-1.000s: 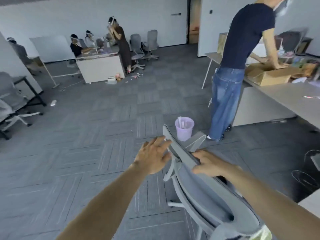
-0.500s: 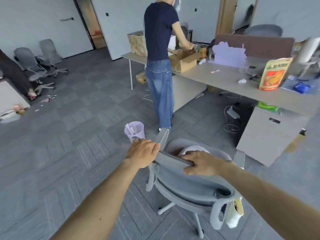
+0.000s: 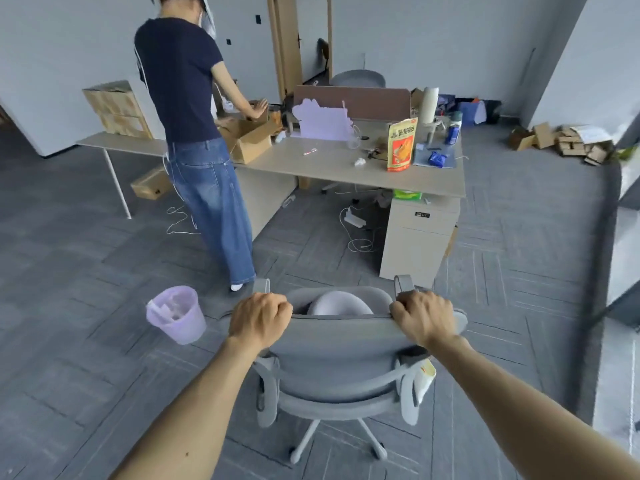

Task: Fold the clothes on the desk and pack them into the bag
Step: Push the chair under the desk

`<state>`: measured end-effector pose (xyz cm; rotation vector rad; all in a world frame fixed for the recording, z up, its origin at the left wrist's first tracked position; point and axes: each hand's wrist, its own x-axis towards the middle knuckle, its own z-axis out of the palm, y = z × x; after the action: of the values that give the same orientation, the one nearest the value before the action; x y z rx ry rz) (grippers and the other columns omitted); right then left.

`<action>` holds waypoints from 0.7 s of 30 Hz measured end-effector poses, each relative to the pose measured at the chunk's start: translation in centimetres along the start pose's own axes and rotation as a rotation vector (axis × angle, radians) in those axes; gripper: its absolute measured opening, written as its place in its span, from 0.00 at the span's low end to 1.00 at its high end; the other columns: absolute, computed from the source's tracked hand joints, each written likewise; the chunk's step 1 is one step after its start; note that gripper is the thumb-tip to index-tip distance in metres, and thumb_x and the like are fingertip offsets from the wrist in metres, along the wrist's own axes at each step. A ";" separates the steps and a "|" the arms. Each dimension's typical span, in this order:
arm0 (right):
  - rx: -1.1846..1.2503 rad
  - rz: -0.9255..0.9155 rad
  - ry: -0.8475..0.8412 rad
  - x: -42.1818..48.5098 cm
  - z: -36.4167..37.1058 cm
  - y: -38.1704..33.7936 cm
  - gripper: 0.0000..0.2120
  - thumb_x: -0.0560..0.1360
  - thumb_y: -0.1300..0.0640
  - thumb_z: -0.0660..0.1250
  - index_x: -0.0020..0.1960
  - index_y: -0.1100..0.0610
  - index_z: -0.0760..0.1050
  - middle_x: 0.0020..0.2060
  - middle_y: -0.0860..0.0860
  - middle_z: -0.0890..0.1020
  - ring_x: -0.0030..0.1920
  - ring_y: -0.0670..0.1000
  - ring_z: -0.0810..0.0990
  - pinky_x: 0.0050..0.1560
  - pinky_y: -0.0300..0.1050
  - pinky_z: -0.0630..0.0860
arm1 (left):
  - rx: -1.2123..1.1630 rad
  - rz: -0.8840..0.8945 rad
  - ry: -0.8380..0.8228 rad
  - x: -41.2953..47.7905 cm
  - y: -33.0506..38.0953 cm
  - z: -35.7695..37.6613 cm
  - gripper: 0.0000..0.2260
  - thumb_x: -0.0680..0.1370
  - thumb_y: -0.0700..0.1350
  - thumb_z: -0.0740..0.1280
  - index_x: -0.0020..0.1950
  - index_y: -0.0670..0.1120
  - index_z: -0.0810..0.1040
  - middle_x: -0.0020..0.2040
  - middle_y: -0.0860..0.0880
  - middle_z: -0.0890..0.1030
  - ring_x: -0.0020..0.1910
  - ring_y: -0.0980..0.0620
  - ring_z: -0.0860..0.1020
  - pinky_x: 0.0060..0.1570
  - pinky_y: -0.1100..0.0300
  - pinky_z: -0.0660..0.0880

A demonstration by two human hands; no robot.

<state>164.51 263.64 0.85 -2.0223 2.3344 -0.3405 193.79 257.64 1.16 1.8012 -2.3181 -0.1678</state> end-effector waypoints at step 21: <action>0.109 0.091 0.060 27.7 4.6 0.9 0.22 0.63 0.45 0.48 0.34 0.57 0.76 0.31 0.56 0.78 0.33 0.60 0.74 0.33 0.45 0.66 | -0.033 -0.009 0.113 27.7 -5.4 2.9 0.12 0.69 0.51 0.53 0.30 0.45 0.66 0.35 0.42 0.80 0.36 0.42 0.71 0.32 0.55 0.60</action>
<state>160.19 235.95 -0.62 -1.8765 2.3754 -0.5189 191.64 229.40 -0.36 1.7579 -2.2177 -0.1025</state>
